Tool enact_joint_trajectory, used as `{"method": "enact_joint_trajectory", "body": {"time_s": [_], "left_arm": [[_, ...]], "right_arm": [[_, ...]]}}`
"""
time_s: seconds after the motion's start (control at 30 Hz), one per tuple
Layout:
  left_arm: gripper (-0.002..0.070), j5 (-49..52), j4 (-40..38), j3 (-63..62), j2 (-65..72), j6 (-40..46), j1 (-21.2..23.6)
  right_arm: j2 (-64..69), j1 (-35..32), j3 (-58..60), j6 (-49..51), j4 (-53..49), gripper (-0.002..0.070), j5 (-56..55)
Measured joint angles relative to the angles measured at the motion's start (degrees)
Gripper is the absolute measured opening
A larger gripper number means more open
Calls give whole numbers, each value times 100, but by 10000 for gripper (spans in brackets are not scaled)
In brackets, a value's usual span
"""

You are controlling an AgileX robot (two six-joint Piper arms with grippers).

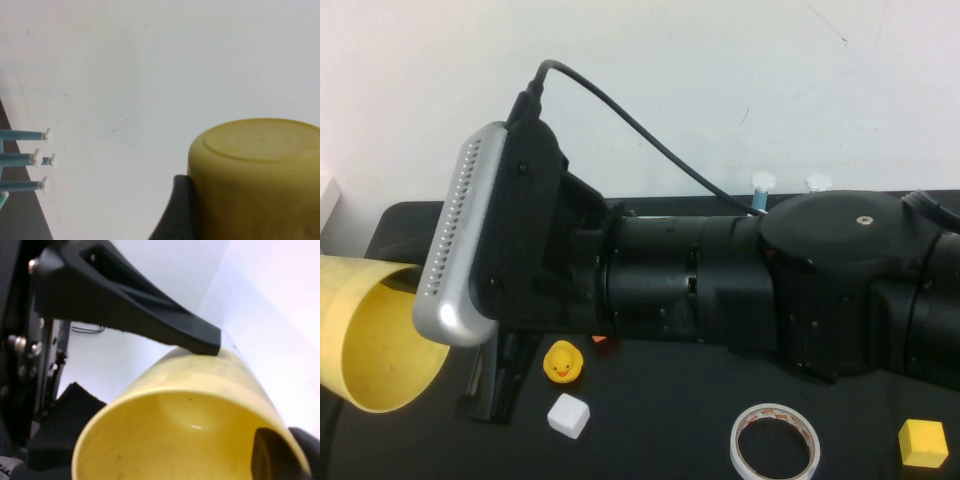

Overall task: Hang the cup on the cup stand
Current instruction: Adjust the cup with two arms

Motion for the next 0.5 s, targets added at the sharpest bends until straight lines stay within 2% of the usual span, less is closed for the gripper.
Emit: {"method": "enact_joint_trajectory", "body": {"time_s": [0.5], "left_arm": [[584,-83,27,0,-19,-217,0]], "right_arm": [[57,-86,-14,-508,125,25,484]]}}
